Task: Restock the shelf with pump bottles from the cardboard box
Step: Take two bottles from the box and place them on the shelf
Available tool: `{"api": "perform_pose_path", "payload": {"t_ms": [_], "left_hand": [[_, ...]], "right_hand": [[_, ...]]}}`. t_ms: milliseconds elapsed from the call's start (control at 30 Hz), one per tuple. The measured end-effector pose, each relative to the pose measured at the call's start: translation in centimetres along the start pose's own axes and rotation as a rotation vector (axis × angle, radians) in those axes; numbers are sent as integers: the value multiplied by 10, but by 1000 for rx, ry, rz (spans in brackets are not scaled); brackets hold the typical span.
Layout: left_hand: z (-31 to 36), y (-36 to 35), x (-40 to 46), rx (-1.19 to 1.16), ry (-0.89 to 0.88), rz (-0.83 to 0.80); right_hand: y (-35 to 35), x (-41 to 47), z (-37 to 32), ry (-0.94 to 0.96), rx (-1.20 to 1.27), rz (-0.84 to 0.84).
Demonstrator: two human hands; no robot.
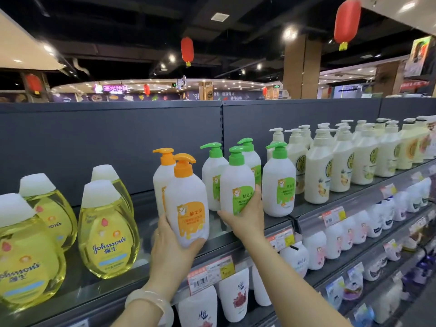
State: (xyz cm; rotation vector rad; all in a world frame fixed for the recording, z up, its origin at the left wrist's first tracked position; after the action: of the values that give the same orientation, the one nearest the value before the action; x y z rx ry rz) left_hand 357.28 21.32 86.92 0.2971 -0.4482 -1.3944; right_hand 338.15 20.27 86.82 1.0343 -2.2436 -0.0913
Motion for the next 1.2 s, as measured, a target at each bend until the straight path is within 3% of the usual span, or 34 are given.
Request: {"api": "perform_pose_path", "payload": {"t_ms": [567, 667, 767, 867, 967, 1200], "left_hand": [[-7, -7, 7, 29, -3, 27], [-9, -8, 9, 30, -5, 26], [-13, -9, 11, 32, -15, 36], [-15, -11, 11, 27, -9, 41], [-16, -12, 12, 34, -2, 47], [-12, -11, 8, 38, -18, 45]], "right_hand": [[10, -2, 1, 98, 68, -32], [37, -4, 2, 140, 168, 196], [73, 10, 17, 150, 19, 443], [82, 34, 42, -5, -75, 256], [78, 43, 58, -44, -86, 81], [79, 46, 64, -56, -142, 56]]}}
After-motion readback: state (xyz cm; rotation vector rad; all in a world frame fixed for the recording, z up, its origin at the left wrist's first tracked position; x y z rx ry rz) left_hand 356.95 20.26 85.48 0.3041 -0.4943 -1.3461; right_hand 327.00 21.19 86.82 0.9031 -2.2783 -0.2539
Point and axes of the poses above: each hand's wrist, its own x-axis towards the middle knuckle, its own y-axis out of the back of the hand, z = x × y, the point moved 4 cm from there along x, towards the middle knuckle, and after that the axes turned 13 degrees about y, right-handed, at the moved point
